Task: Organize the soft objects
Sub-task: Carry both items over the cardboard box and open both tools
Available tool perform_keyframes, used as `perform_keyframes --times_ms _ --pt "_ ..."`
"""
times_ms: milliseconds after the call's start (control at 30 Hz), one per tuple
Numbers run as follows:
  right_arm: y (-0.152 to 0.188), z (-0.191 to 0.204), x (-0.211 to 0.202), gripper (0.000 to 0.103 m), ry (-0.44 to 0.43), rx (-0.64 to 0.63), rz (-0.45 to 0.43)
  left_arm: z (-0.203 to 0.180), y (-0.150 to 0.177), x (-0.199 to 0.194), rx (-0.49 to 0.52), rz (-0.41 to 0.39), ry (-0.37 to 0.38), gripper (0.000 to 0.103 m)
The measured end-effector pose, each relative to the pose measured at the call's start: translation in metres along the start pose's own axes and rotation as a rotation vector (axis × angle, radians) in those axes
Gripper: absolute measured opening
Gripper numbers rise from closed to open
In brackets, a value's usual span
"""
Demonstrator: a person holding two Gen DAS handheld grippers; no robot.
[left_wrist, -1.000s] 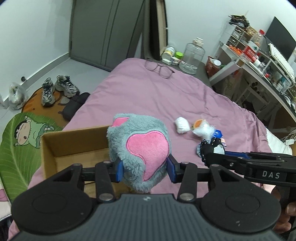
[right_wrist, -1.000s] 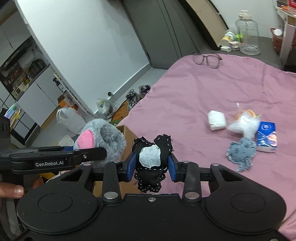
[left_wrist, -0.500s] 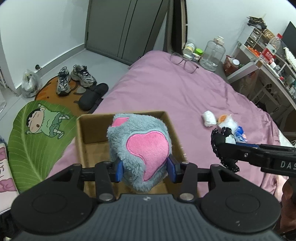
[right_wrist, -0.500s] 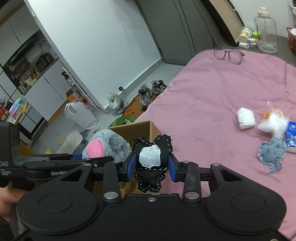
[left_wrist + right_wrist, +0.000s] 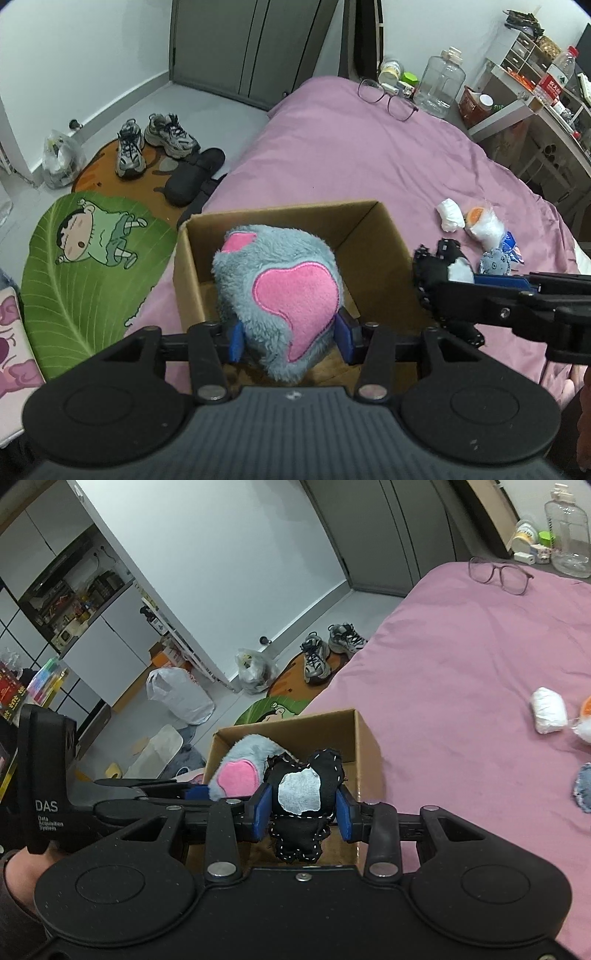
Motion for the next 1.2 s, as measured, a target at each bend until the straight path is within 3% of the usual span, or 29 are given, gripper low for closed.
perform_keyframes --times_ms 433,967,1067,1133,1200 --pt "-0.005 -0.006 0.014 0.037 0.034 -0.023 0.013 -0.001 0.004 0.003 0.018 0.014 -0.040 0.055" --pt "-0.016 0.003 0.002 0.040 0.026 -0.052 -0.004 0.003 -0.005 -0.026 -0.043 -0.050 -0.103 0.059" --pt "-0.022 0.007 0.004 0.046 0.027 -0.059 -0.012 0.002 -0.007 -0.032 -0.047 -0.066 -0.103 0.063" --pt "-0.025 0.008 0.003 0.059 0.028 -0.061 -0.023 0.002 -0.007 -0.036 -0.049 -0.072 -0.109 0.066" --pt "-0.027 0.006 -0.001 0.062 0.035 -0.054 -0.037 0.002 -0.007 -0.039 -0.060 -0.076 -0.110 0.072"
Point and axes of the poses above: each gripper's, at about its wrist camera, not at the fingertips, and x roughly the way its jaws point, z to its left, y to its underside, the point moved 9 cm from there along x, roughly the way its jaws point, and after that the axes turned 7 degrees about -z, right-handed, at the moved point
